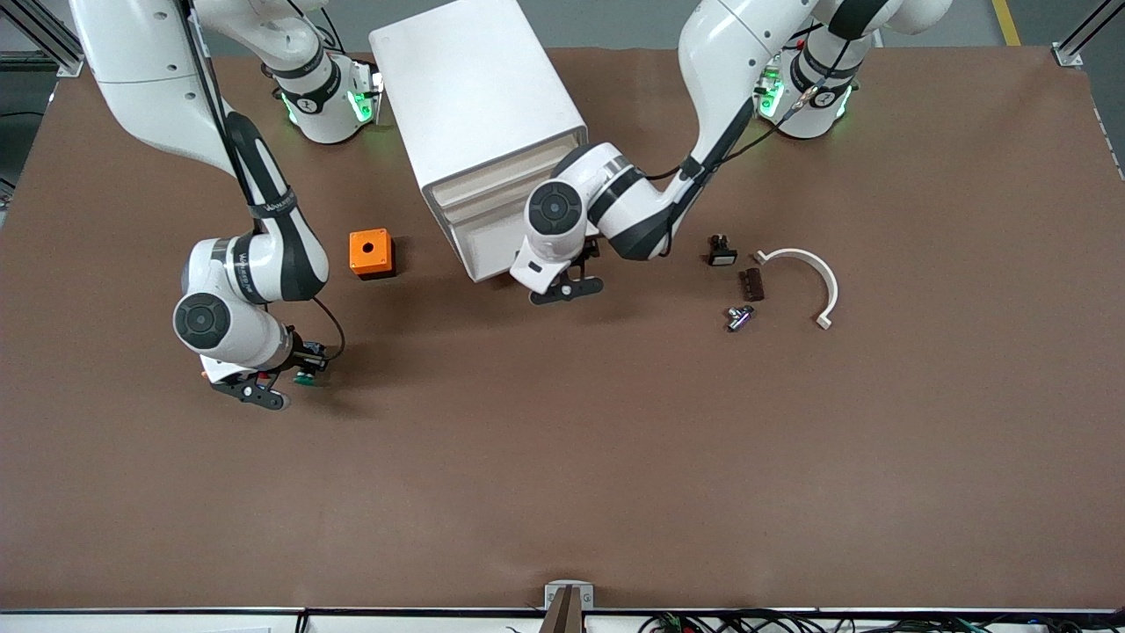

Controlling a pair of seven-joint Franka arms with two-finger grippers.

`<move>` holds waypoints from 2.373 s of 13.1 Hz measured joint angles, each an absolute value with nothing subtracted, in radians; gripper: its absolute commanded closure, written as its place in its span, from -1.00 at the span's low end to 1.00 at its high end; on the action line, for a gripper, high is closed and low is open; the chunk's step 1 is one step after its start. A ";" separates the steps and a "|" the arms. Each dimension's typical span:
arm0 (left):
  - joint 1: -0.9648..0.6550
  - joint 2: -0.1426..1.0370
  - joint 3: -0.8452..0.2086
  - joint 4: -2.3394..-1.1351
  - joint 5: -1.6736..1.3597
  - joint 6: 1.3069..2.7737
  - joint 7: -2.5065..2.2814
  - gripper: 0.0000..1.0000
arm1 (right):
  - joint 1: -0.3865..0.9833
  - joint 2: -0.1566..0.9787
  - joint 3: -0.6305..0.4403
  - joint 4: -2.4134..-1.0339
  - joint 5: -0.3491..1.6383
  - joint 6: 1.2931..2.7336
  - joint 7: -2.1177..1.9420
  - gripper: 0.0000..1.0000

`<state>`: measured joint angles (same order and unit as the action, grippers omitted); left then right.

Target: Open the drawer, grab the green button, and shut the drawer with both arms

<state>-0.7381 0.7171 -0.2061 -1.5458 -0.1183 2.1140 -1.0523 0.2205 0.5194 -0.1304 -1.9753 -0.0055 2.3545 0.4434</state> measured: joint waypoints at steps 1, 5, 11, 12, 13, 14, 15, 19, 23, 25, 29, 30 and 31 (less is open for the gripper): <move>-0.751 0.717 -0.207 -1.554 -0.151 2.114 -1.060 -1.00 | 0.221 0.523 -0.131 -1.976 -0.006 2.355 0.447 0.91; -0.776 0.717 -0.218 -1.571 -0.243 2.114 -1.084 -1.00 | 0.221 0.529 -0.134 -1.976 -0.042 2.355 0.454 0.85; -0.805 0.717 -0.219 -1.572 -0.255 2.114 -1.166 -1.00 | 0.221 0.533 -0.135 -1.976 -0.047 2.364 0.519 -1.00; -0.806 0.716 -0.219 -1.572 -0.255 2.114 -1.178 -1.00 | 0.222 0.531 -0.134 -1.974 -0.047 2.353 0.547 -1.00; -0.806 0.716 -0.218 -1.572 -0.255 2.114 -1.182 -1.00 | 0.225 0.524 -0.134 -1.969 -0.047 2.324 0.564 -1.00; -0.806 0.716 -0.217 -1.572 -0.255 2.115 -1.182 -1.00 | 0.231 0.505 -0.133 -1.958 -0.047 2.284 0.573 -1.00; -0.806 0.714 -0.210 -1.569 -0.249 2.118 -1.182 -1.00 | 0.239 0.469 -0.132 -1.944 -0.047 2.223 0.578 -1.00; -0.739 0.650 -0.114 -1.530 -0.066 2.125 -1.183 -1.00 | 0.287 0.250 -0.125 -1.905 -0.047 1.955 0.573 -1.00; -0.497 0.464 -0.099 -1.517 -0.015 1.943 -1.122 -1.00 | 0.312 0.062 -0.127 -1.902 -0.047 1.809 0.431 -1.00; -0.391 0.378 -0.099 -1.520 -0.010 1.885 -1.070 -1.00 | 0.301 -0.008 -0.136 -1.875 -0.047 1.731 0.361 -1.00; -0.241 0.258 -0.099 -1.523 -0.008 1.781 -0.908 -1.00 | 0.221 -0.039 -0.143 -1.726 -0.048 1.575 0.207 -1.00; -0.204 0.228 -0.100 -1.523 -0.007 1.749 -0.857 -1.00 | 0.192 -0.039 -0.144 -1.704 -0.048 1.568 0.162 -1.00; -0.168 0.197 -0.100 -1.523 -0.007 1.716 -0.803 -1.00 | 0.162 -0.038 -0.145 -1.688 -0.048 1.565 0.120 -1.00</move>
